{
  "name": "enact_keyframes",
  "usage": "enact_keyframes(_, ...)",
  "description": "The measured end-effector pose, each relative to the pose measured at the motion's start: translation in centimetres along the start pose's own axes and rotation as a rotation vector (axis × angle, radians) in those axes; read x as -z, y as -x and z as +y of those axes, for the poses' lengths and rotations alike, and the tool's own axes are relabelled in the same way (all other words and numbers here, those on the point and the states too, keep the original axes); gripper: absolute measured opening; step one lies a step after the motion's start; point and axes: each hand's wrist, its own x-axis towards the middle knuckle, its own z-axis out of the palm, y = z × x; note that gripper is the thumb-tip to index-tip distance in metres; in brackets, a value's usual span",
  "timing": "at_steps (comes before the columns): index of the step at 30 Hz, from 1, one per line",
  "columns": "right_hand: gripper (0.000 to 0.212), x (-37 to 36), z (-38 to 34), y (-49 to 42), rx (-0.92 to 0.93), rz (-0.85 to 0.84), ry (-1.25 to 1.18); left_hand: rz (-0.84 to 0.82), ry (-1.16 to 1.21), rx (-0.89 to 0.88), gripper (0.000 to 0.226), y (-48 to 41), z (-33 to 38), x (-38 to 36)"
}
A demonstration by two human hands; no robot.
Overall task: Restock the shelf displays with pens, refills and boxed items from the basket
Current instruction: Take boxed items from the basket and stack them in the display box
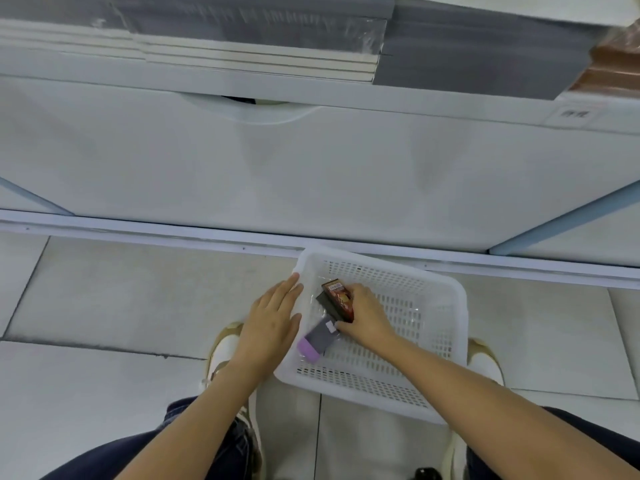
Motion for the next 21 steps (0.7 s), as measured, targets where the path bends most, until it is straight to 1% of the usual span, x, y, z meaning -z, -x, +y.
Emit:
enact_keyframes(3,0.068,1.8,0.6,0.6,0.019,0.015,-0.124,0.102,0.025,0.016,0.028,-0.3,0.6,0.3)
enact_keyframes(5,0.07,2.7,0.1,1.2,0.084,0.062,-0.202,0.149,0.152,0.106,0.018,-0.7,1.7,0.6)
enact_keyframes(6,0.071,3.0,-0.4,1.5,0.125,0.079,-0.243,0.101,0.272,0.213,0.023,-1.0,2.3,0.8)
enact_keyframes(7,0.071,3.3,-1.1,1.8,0.166,0.091,-0.276,0.005,0.411,0.339,0.032,-1.4,3.1,0.9)
enact_keyframes(8,0.069,3.4,-1.9,2.1,0.204,0.099,-0.304,-0.102,0.587,0.444,0.04,-1.7,3.9,1.1)
enact_keyframes(9,0.067,3.4,-2.6,2.4,0.239,0.101,-0.334,-0.174,0.78,0.516,0.043,-2.0,4.6,1.0)
enact_keyframes(10,0.064,3.4,-3.3,2.7,0.269,0.096,-0.36,-0.188,0.964,0.566,0.041,-2.3,5.1,0.8)
enact_keyframes(11,0.063,3.3,-3.8,3.0,0.295,0.084,-0.375,-0.151,1.124,0.611,0.035,-2.5,5.4,0.7)
enact_keyframes(13,0.064,3.4,-4.4,3.4,0.337,0.04,-0.401,-0.021,1.321,0.691,0.018,-2.7,5.6,0.7)
enact_keyframes(14,0.065,3.5,-4.3,3.5,0.352,0.01,-0.415,0.031,1.349,0.717,0.014,-2.7,5.4,0.8)
enact_keyframes(15,0.063,3.7,-4.2,3.5,0.366,-0.012,-0.42,0.071,1.34,0.733,0.014,-2.6,5.1,0.9)
enact_keyframes(16,0.056,3.8,-4.1,3.4,0.375,-0.015,-0.424,0.105,1.323,0.739,0.015,-2.5,4.7,0.9)
enact_keyframes(18,0.039,3.7,-3.3,3.0,0.362,0.034,-0.41,0.17,1.321,0.75,0.015,-2.2,3.7,1.2)
enact_keyframes(19,0.036,3.5,-2.7,2.7,0.332,0.054,-0.356,0.195,1.342,0.762,0.014,-2.1,3.2,1.4)
enact_keyframes(20,0.038,3.2,-2.0,2.4,0.294,0.042,-0.264,0.212,1.367,0.777,0.013,-1.9,2.8,1.6)
enact_keyframes(21,0.045,2.8,-1.2,2.1,0.257,-0.008,-0.151,0.221,1.394,0.789,0.012,-1.8,2.4,1.8)
